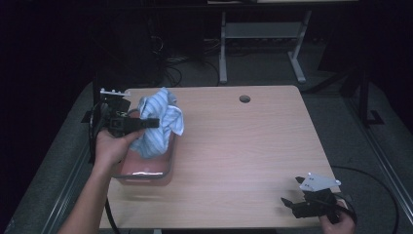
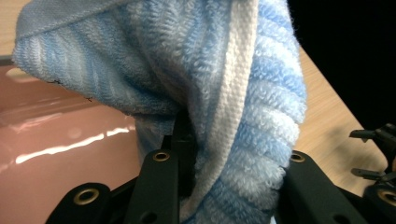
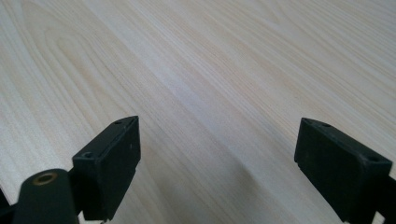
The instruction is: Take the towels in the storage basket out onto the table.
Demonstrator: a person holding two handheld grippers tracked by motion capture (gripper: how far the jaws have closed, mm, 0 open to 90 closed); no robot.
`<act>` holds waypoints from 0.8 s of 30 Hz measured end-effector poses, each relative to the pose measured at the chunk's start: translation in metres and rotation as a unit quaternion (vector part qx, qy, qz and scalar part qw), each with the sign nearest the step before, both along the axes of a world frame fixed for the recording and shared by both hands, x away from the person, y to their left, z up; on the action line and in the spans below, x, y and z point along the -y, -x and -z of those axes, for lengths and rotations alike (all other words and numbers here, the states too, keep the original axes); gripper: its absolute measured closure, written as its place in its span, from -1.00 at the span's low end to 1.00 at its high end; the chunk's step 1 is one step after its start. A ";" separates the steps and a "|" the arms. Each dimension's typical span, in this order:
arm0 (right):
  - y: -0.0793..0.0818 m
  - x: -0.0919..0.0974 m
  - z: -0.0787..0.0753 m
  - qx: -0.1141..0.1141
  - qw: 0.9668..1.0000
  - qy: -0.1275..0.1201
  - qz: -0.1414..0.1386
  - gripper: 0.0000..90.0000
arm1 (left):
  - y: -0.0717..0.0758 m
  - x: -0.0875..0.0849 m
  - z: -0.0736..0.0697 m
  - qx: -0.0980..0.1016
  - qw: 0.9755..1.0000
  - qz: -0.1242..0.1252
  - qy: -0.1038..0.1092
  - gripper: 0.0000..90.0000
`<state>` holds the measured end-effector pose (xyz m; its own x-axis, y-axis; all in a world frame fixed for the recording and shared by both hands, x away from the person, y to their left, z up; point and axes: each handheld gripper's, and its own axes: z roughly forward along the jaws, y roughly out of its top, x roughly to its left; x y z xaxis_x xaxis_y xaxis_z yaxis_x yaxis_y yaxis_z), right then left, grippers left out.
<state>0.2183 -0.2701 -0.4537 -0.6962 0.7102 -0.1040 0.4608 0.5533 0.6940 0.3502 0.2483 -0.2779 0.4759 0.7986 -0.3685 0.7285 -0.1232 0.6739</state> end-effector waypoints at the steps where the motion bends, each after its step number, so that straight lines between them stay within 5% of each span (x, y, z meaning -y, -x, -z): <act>1: 0.000 0.000 0.000 -0.001 1.000 -0.004 0.001 -0.69 | 0.000 0.003 -0.001 0.000 1.000 0.002 0.002 0.56; 24: 0.000 -0.002 0.000 -0.008 1.000 -0.006 -0.004 -0.69 | -0.014 0.059 -0.004 -0.003 0.999 0.042 -0.002 0.55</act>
